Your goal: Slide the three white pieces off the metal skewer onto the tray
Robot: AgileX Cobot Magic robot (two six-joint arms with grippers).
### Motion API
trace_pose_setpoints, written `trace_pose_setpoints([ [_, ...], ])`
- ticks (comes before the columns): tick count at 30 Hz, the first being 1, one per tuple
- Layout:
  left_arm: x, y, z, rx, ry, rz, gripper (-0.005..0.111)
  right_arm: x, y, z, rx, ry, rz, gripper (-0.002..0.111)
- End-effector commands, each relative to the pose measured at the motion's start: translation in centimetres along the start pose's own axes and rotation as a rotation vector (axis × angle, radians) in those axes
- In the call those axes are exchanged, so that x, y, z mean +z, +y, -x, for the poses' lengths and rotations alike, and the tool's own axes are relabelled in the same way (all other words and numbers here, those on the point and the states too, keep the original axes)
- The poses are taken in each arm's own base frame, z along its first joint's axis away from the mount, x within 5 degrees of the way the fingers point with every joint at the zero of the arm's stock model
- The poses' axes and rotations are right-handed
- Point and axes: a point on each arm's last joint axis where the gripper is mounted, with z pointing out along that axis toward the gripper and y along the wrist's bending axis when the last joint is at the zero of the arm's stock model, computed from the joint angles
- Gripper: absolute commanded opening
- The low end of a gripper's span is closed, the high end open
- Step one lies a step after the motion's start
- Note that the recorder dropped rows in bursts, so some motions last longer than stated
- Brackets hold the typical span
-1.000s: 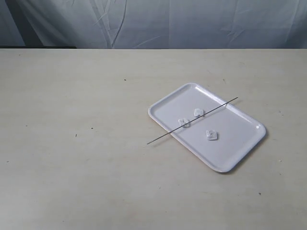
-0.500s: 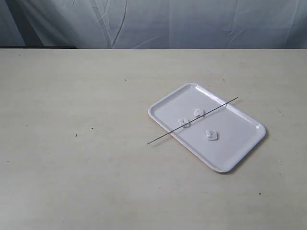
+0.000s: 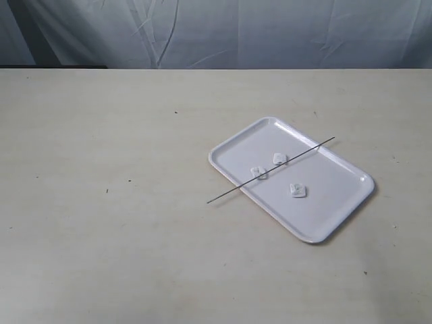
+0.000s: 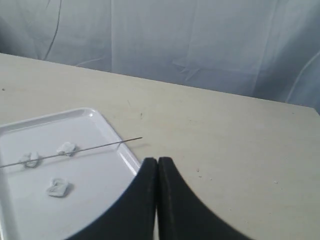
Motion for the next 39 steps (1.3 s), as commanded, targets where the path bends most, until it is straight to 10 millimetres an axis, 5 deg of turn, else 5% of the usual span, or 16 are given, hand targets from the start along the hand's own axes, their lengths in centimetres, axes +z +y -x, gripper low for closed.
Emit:
trace_pose_setpoints([
  [1, 0.2, -0.1, -0.5, 0.085, 0.006, -0.010, 0.000, -0.3, -0.2, -0.8, 0.007, -0.077, -0.038, -0.001],
  [6, 1.2, 0.1, -2.0, 0.093, 0.003, 0.008, 0.000, -0.8, -0.2, -1.2, -0.007, -0.162, -0.055, -0.001],
  [14, 2.8, 0.5, -6.0, -0.055, 0.041, 0.050, 0.000, -1.5, 0.1, -3.1, 0.060, -0.007, -0.034, -0.001],
  [19, 2.9, 0.4, -5.5, 0.109, -0.038, 0.014, 0.000, -1.5, 0.0, -3.0, 0.087, -0.013, -0.042, -0.001],
  [39, 2.9, -0.3, -5.6, 0.069, -0.032, -0.110, 0.000, -1.5, -0.3, -3.1, 0.129, -0.012, -0.092, -0.001],
])
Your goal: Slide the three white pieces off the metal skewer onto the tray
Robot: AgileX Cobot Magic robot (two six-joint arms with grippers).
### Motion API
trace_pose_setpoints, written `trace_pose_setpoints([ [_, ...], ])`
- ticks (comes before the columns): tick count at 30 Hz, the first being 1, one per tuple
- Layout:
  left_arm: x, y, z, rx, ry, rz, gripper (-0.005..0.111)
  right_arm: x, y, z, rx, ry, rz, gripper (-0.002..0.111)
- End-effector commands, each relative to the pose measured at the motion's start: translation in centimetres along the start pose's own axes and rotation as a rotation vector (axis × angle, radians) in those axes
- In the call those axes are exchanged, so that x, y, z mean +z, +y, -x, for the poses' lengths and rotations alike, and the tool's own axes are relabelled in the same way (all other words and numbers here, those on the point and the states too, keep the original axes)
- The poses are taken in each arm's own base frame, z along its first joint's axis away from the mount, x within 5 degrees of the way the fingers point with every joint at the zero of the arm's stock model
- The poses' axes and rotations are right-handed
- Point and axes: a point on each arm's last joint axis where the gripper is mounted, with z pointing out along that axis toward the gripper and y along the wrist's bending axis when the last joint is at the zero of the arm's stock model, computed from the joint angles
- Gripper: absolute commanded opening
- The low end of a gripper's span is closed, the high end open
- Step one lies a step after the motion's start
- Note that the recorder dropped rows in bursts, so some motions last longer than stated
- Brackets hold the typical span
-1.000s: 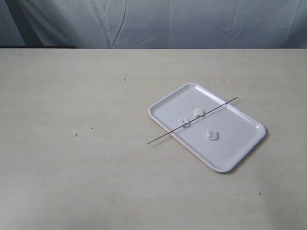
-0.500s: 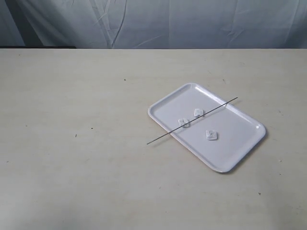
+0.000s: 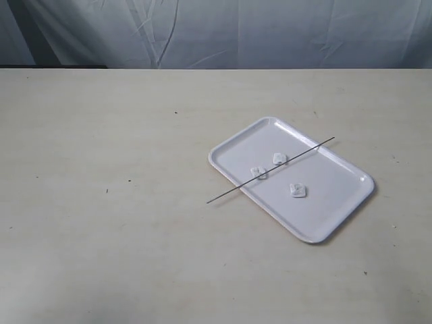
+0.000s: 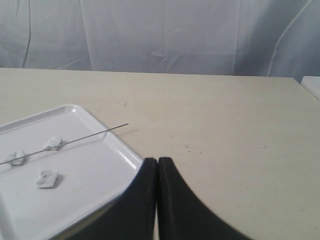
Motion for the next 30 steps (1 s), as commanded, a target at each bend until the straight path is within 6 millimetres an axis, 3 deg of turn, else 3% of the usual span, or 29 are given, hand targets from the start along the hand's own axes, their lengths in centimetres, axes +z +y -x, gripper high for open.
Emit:
trace_pose_setpoints([
  [1, 0.00, -0.10, 0.01, 0.028, -0.015, -0.012, 0.000, -0.04, -0.06, -0.02, 0.038, -0.007, -0.009, -0.001],
  [30, 0.00, 0.13, -0.04, -0.026, -0.009, 0.032, 0.000, -0.04, -0.06, -0.05, 0.043, -0.004, -0.009, -0.001],
])
